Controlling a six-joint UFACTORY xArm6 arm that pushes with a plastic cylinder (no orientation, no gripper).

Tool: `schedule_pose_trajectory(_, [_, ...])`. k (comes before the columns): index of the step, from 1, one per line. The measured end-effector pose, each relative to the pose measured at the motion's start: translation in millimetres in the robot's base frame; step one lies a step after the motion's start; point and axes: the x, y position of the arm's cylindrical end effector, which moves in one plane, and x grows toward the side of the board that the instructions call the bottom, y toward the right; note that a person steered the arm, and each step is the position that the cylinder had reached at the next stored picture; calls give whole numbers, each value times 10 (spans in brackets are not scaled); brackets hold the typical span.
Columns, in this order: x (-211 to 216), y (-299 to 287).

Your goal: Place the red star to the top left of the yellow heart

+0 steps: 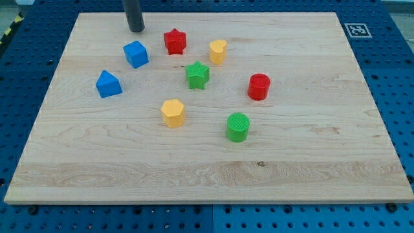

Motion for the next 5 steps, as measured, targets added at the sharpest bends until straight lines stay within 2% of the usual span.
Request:
schedule_pose_trajectory(3, [6,-31])
schedule_pose_trajectory(5, [434,617])
